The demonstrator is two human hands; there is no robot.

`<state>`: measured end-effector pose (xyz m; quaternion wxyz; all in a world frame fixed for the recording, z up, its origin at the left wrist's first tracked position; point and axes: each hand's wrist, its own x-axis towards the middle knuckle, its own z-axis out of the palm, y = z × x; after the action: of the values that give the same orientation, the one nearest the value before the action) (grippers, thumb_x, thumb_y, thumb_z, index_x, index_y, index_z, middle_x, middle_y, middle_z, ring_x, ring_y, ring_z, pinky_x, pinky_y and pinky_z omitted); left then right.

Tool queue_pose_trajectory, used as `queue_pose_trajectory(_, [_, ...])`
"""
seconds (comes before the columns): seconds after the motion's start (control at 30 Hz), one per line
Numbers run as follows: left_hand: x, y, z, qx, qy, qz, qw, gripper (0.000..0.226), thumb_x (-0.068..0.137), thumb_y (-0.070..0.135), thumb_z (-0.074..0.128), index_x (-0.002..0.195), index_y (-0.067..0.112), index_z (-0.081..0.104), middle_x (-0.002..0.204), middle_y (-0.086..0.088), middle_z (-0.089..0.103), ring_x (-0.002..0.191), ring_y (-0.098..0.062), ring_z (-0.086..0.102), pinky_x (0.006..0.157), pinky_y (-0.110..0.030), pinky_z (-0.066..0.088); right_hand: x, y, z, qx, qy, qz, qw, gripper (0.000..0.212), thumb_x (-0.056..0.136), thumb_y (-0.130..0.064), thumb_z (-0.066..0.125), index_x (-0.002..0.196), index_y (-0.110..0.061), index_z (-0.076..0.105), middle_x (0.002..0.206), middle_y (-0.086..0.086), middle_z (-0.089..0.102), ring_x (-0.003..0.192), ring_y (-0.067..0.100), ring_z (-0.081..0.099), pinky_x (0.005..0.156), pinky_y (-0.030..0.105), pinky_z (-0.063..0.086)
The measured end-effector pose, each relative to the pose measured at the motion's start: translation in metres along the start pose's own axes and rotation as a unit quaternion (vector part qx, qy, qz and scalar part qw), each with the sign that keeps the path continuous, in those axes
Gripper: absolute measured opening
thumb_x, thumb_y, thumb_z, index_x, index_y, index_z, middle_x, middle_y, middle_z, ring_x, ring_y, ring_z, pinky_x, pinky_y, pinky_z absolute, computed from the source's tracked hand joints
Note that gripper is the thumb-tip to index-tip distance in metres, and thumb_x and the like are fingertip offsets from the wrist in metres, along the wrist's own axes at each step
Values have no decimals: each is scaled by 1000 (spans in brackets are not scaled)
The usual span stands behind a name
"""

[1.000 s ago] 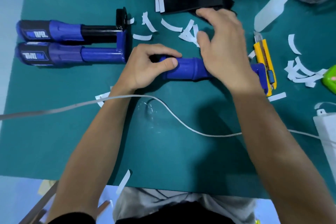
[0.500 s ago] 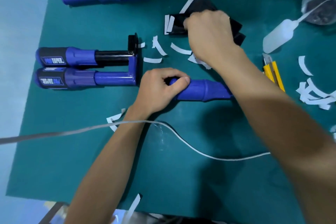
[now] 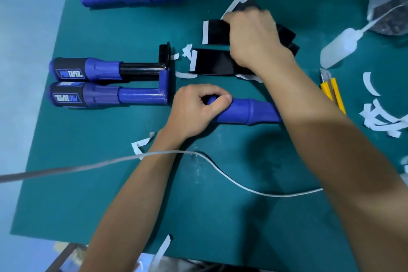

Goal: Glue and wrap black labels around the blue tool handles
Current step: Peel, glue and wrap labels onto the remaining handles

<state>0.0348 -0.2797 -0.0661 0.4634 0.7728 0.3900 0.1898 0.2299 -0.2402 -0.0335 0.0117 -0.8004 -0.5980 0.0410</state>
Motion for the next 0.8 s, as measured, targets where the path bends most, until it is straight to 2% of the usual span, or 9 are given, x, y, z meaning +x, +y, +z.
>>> queue_pose_trajectory(0.17, [-1,1,3,1,43,29,999,26,90,36,67,87,17,84,87,12,78,84,-8,71,81,-38,56,1,-7,-1,-6,32,-8,999,28,90,4,56,110,-11,69,102,20,70,94,44,66,72,41,36])
queue_pose_trajectory(0.27, [-2,-2,5,6,65,52,997,20,91,30,70,86,15,83,86,9,77,83,-10,70,81,-39,55,-16,3,-14,86,150,115,978,23,87,-9,50,97,-19,69,88,12,70,86,40,62,67,36,31])
queue_pose_trajectory(0.33, [-4,-1,7,10,70,59,996,18,90,29,71,86,15,83,87,9,78,84,-12,70,82,-40,55,-49,14,-21,237,259,186,918,10,82,-12,47,79,-17,56,71,5,54,71,28,50,62,36,28])
queue_pose_trajectory(0.4, [-5,0,7,3,73,64,995,18,89,29,72,88,15,83,89,7,78,86,-13,71,85,-41,55,-97,16,-27,454,295,193,818,14,78,-4,45,70,-12,53,62,2,50,58,18,44,56,33,35])
queue_pose_trajectory(0.47, [-6,1,6,7,93,73,993,21,88,30,73,95,13,83,96,4,79,92,-14,72,89,-42,56,-142,10,-30,625,224,183,725,28,79,6,43,66,-11,62,56,0,58,51,17,46,49,27,38])
queue_pose_trajectory(0.53, [-11,2,7,41,143,105,983,27,87,30,75,106,11,81,108,1,78,102,-16,71,97,-42,54,-173,5,-23,685,137,203,686,33,76,5,45,59,-19,59,53,2,53,51,20,40,49,25,30])
queue_pose_trajectory(0.63, [-25,14,9,86,158,232,956,43,92,35,73,128,12,72,127,-1,72,117,-16,65,104,-38,45,-192,6,-7,749,-7,243,617,17,66,-6,48,55,-17,55,54,15,42,51,19,30,49,27,20])
queue_pose_trajectory(0.73, [-40,28,18,16,0,243,970,67,93,29,72,154,20,48,147,8,59,132,-12,59,110,-39,45,-201,8,3,749,-137,172,625,15,65,-17,56,60,-3,51,50,13,42,43,15,33,42,19,26])
queue_pose_trajectory(0.8, [-48,32,26,-88,-79,185,976,64,92,18,73,152,27,49,125,6,70,107,-16,72,96,-41,55,-206,4,7,758,-195,134,608,23,69,-33,62,61,-12,60,50,10,51,42,16,41,42,19,32])
